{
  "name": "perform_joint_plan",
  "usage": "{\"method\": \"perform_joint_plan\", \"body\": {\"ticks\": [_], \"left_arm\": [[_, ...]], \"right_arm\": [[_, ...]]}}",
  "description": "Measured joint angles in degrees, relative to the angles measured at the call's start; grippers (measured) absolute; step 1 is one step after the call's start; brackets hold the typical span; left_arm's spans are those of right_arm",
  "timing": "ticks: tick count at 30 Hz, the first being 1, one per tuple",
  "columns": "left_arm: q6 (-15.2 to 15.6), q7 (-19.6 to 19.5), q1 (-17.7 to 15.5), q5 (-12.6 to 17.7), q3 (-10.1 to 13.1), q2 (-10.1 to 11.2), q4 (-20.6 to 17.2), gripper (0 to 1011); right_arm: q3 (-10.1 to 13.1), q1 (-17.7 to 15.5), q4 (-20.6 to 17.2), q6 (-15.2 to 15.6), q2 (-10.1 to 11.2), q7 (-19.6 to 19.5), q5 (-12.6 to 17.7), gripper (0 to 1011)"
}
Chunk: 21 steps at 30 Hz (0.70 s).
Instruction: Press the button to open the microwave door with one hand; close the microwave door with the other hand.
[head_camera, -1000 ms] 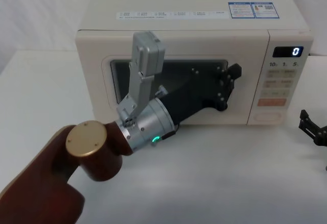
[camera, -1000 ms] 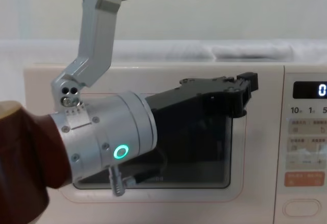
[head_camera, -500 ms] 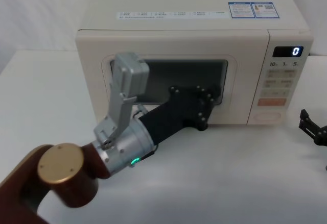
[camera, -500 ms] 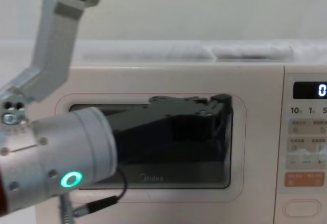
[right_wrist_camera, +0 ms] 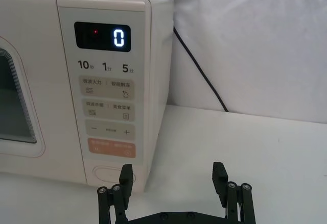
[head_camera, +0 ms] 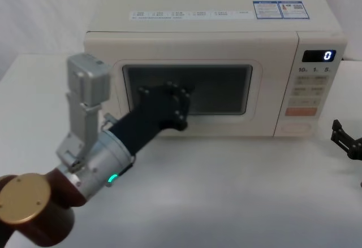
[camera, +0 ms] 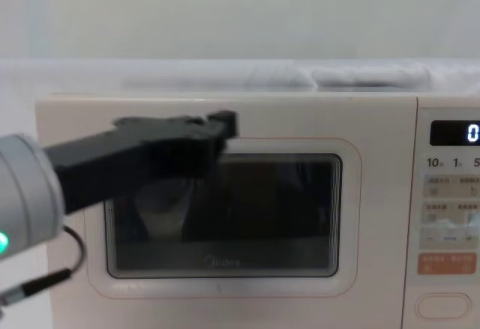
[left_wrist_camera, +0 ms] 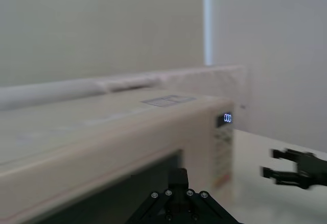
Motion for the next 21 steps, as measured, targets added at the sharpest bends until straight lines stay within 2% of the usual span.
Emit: {"method": "perform_joint_plan", "body": {"ticks": [1, 2, 5, 7, 8, 11, 21], "left_arm": [[-0.18, 1.07, 0.96, 0.27, -1.23, -0.12, -0.72, 0], [-0.18, 1.07, 0.96, 0.27, -1.23, -0.12, -0.72, 0], [-0.71, 3.08, 3.1, 0.97, -3.63, -0.19, -2.24, 0], [-1.43, 4.73, 5.2, 2.02, -5.89, 0.03, -3.57, 0], [-1.43, 4.73, 5.2, 2.02, -5.89, 0.03, -3.57, 0], [-2.87, 6.57, 7.34, 3.28, -8.21, -0.02, -4.66, 0], [-7.13, 12.21, 14.02, 5.51, -15.41, -2.64, -5.94, 0]], "right_arm": [[0.0, 0.0, 0.0, 0.0, 0.0, 0.0, 0.0, 1002], [0.0, 0.0, 0.0, 0.0, 0.0, 0.0, 0.0, 1002], [0.0, 0.0, 0.0, 0.0, 0.0, 0.0, 0.0, 1002], [0.0, 0.0, 0.0, 0.0, 0.0, 0.0, 0.0, 1002], [0.0, 0.0, 0.0, 0.0, 0.0, 0.0, 0.0, 1002], [0.0, 0.0, 0.0, 0.0, 0.0, 0.0, 0.0, 1002], [0.0, 0.0, 0.0, 0.0, 0.0, 0.0, 0.0, 1002]]}}
